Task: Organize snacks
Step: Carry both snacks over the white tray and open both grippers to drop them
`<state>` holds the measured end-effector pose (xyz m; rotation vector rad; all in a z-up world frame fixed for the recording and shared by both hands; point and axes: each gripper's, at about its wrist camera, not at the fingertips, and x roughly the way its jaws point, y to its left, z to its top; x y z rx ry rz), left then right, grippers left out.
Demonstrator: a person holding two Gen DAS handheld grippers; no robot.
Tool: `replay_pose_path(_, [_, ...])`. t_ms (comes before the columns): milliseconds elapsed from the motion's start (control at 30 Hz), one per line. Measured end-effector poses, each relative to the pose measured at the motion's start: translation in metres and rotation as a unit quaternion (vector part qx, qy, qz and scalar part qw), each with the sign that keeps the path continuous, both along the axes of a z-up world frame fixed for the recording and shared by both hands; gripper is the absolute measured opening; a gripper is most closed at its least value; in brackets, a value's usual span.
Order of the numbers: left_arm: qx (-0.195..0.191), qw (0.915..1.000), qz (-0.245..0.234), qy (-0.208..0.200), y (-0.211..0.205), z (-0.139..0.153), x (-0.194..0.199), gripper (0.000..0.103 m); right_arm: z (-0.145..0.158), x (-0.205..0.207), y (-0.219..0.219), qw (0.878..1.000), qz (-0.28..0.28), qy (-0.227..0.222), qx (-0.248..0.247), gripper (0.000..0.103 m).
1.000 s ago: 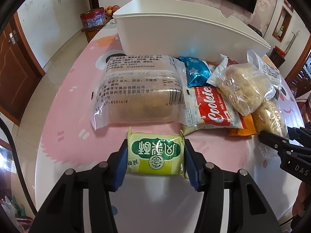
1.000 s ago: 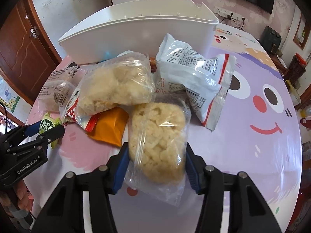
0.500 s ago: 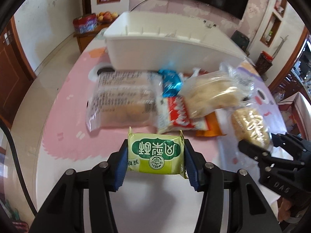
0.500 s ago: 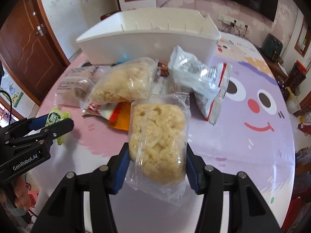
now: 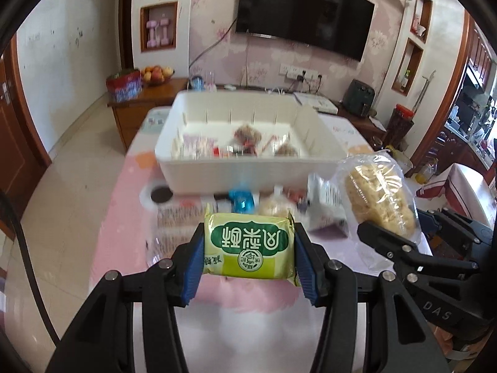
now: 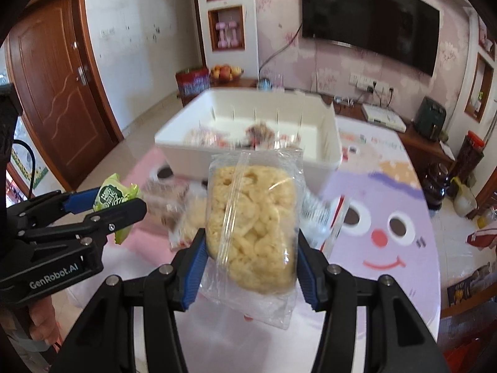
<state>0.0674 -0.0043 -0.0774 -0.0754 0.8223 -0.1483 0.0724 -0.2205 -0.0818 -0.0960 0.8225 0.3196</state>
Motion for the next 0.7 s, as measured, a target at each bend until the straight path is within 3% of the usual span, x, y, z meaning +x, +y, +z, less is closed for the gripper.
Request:
replay_pose_path(300, [0.027,0.9975,0.016,-0.063,0.006,0.071,0.042,0.051,0.067,0.033,-0.002,0.997,-0.011,-0.079,0.011,0.053])
replay_pose_path(700, [0.041,0.9952,0.032,-0.083,0.008,0.131,0.131,0.051,0.132,0.114,0.000,0.992,-0.033,-0.119,0.036,0.053])
